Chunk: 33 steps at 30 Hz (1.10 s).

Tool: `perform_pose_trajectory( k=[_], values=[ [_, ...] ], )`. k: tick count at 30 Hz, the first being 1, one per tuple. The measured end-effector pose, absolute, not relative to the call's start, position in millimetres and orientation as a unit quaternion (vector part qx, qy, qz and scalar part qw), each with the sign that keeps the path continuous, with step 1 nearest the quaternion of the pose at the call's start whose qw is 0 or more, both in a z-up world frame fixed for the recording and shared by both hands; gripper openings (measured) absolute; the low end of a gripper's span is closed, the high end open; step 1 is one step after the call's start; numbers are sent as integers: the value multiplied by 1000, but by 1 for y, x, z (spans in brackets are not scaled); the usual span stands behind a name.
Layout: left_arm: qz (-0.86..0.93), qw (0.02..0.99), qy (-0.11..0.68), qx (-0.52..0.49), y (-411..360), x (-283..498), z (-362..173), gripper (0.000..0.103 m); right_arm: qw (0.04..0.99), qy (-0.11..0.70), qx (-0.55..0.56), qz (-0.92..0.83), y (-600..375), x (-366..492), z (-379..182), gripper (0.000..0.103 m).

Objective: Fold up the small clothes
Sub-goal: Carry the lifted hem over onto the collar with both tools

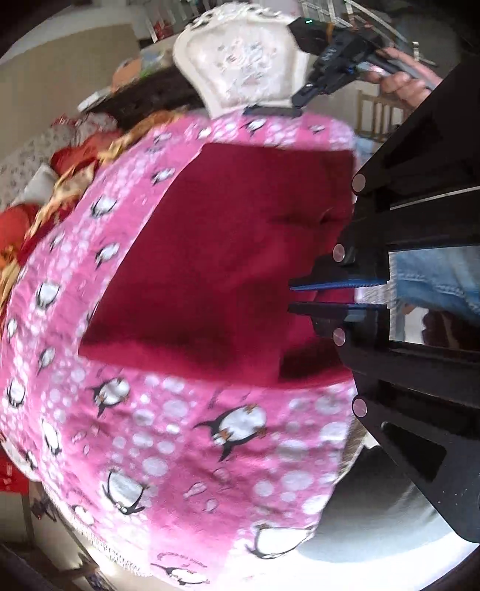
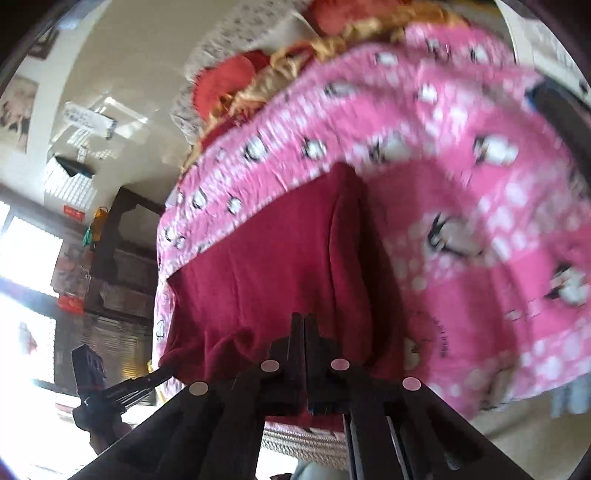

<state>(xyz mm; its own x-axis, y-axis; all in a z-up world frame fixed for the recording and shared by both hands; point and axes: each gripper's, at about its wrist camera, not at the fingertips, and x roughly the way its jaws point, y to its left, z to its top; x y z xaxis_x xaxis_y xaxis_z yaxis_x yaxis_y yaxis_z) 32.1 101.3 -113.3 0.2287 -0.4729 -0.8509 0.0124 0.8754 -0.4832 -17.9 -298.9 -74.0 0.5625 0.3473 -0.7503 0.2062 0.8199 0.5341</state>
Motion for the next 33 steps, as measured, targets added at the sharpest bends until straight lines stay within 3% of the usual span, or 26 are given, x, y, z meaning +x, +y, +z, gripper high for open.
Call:
perform_pose_trajectory(
  k=[3, 5, 7, 9, 10, 14, 17, 19, 20, 21, 22, 24, 30, 33],
  values=[
    [-145, 753, 619, -170, 98, 30, -133, 5, 825, 455, 330, 58, -309, -31, -80, 0],
    [-120, 751, 626, -169, 100, 33, -148, 5, 802, 468, 364, 74, -306, -29, -99, 13],
    [-105, 744, 636, -176, 104, 37, -159, 5, 778, 490, 385, 83, -295, -27, -122, 63],
    [-105, 737, 639, -191, 108, 37, -162, 5, 780, 497, 371, 86, -277, -27, -133, 68],
    [-108, 736, 639, -196, 108, 36, -160, 6, 776, 505, 368, 83, -271, -25, -138, 68],
    [-121, 744, 630, -187, 105, 35, -152, 42, 756, 531, 375, 76, -255, -15, -157, 68],
    [-121, 745, 632, -178, 94, 43, -151, 45, 756, 540, 367, 43, -257, -2, -165, 63],
    [-115, 744, 638, -164, 87, 53, -157, 45, 759, 538, 365, 37, -262, 6, -166, 52],
    [-108, 743, 642, -159, 87, 57, -163, 45, 759, 541, 360, 32, -263, 9, -168, 48],
    [-95, 739, 649, -153, 87, 61, -169, 39, 759, 545, 356, 25, -266, 13, -169, 34],
    [-96, 741, 647, -152, 86, 64, -170, 31, 756, 549, 356, 21, -269, 16, -170, 20],
    [-94, 749, 640, -144, 87, 64, -166, 6, 755, 545, 363, 30, -275, 16, -166, 8],
    [-129, 773, 598, -168, 94, 35, -113, 4, 794, 506, 331, 64, -289, -3, -106, 5],
    [-133, 771, 603, -159, 91, 26, -118, 4, 800, 505, 315, 76, -298, -11, -93, 5]
  ],
)
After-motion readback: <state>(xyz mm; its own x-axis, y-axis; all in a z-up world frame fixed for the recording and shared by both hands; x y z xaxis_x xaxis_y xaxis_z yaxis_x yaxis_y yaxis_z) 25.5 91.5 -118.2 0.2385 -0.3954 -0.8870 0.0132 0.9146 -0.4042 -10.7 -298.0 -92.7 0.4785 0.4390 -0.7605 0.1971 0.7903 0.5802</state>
